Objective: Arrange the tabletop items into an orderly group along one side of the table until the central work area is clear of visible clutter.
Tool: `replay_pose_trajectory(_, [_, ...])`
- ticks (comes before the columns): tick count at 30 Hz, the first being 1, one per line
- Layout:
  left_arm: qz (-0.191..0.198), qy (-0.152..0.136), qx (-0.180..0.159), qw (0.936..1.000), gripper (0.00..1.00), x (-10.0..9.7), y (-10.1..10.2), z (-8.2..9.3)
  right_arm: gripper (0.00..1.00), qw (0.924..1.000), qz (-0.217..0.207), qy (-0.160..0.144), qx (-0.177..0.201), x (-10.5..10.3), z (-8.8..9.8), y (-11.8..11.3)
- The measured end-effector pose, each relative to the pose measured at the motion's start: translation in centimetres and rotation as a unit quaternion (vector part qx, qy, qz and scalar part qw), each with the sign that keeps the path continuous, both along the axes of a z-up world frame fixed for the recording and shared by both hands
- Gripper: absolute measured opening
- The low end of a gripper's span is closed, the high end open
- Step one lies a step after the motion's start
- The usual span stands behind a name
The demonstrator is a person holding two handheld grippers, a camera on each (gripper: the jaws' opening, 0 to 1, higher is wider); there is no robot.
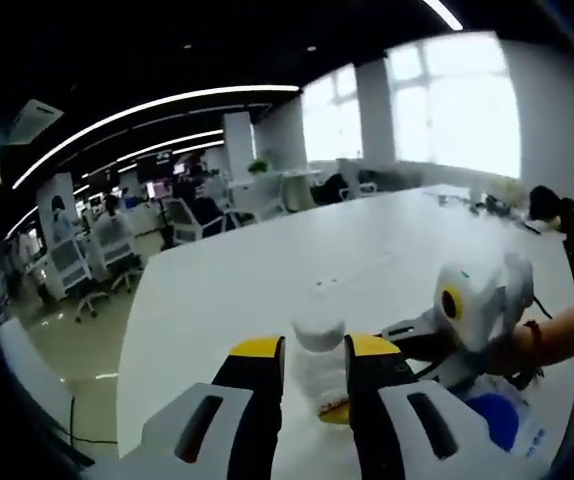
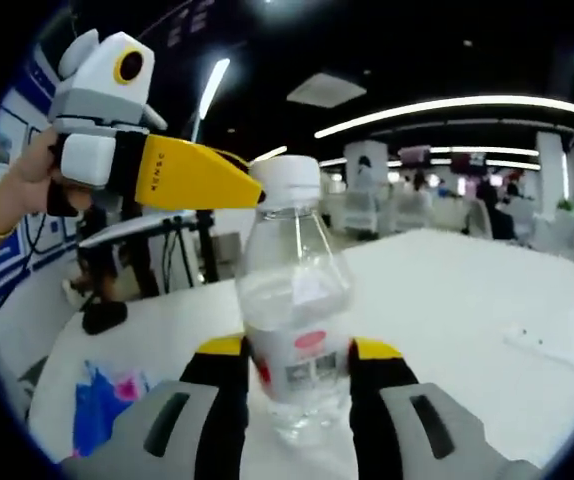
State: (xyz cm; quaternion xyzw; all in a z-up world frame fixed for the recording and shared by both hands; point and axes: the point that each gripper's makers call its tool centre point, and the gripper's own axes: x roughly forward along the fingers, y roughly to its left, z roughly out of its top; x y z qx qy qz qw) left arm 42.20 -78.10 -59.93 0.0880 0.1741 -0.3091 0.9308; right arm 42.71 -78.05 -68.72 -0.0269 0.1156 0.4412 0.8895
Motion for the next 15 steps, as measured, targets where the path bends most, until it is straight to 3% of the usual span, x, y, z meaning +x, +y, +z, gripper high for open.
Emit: replay_pose_trajectory(15, [-0.01, 0.009, -0.018, 0.9997, 0.22, 0.0, -0.87, -0.3, 0.36, 0.9999, -0.001, 0.01, 0.009, -0.09, -0.39, -0.21])
